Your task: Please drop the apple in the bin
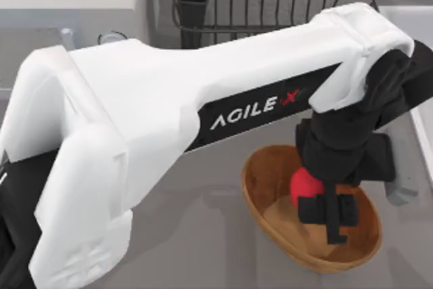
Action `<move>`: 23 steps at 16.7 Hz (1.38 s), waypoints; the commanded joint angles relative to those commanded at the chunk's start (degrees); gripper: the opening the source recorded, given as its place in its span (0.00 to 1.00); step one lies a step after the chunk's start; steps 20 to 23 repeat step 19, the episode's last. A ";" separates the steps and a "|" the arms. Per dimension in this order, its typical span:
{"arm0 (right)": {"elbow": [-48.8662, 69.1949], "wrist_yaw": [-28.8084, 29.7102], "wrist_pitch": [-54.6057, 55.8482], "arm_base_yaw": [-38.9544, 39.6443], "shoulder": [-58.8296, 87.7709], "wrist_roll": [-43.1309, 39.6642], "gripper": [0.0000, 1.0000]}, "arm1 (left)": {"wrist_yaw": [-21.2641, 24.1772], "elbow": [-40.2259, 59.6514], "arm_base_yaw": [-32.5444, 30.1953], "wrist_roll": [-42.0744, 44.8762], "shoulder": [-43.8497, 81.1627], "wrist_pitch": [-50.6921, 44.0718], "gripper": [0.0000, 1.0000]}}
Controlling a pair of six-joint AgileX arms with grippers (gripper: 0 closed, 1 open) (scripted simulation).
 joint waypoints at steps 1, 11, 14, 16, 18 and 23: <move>0.00 0.00 0.00 0.00 0.00 0.00 1.00 | 0.00 0.00 0.00 0.00 0.00 0.00 0.08; 0.00 0.00 0.00 0.00 0.00 0.00 1.00 | 0.00 0.00 0.00 0.00 0.00 0.00 0.83; 0.00 0.00 0.00 0.00 0.00 0.00 1.00 | 0.00 0.00 0.00 0.00 0.00 0.00 1.00; 0.00 0.00 0.00 0.00 0.00 0.00 1.00 | 0.00 0.00 0.00 0.00 0.00 0.00 1.00; 0.00 0.00 0.00 0.00 0.00 0.00 1.00 | 0.00 0.00 0.00 0.00 0.00 0.00 1.00; 0.00 0.00 0.00 0.00 0.00 0.00 1.00 | 0.00 0.00 0.00 0.00 0.00 0.00 1.00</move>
